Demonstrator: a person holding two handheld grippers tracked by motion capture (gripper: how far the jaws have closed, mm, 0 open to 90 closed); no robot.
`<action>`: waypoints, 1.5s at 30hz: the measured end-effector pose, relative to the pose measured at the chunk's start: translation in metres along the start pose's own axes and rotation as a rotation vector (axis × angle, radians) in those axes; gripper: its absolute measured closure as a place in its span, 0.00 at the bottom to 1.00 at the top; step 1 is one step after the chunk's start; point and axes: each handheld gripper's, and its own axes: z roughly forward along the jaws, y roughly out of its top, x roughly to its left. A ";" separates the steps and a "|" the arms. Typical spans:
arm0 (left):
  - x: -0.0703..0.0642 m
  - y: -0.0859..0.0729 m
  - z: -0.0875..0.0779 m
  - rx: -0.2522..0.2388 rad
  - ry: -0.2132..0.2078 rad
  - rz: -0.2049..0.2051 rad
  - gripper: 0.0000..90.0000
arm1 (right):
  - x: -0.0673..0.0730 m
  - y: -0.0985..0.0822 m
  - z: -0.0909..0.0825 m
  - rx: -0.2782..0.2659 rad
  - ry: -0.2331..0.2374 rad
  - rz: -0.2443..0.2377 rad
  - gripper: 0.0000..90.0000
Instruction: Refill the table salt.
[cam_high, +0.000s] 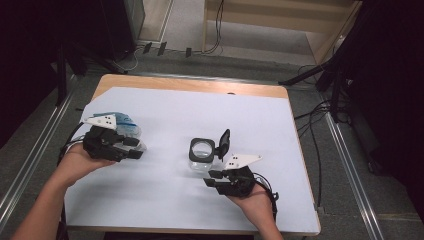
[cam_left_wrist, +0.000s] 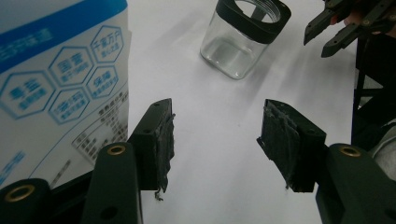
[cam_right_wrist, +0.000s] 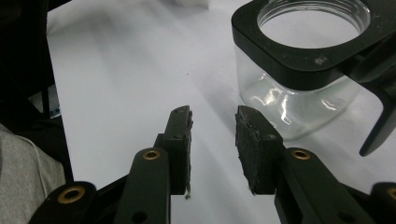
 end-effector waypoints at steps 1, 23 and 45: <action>0.001 -0.001 -0.003 -0.005 0.000 -0.007 0.50 | 0.000 0.000 0.000 0.000 0.002 -0.001 0.74; 0.027 -0.034 -0.063 -0.032 0.143 -0.107 0.51 | 0.003 0.011 0.018 0.028 0.059 -0.042 0.74; 0.052 0.003 -0.062 -0.002 0.084 -0.028 0.59 | 0.004 0.006 0.016 0.026 0.040 -0.024 0.74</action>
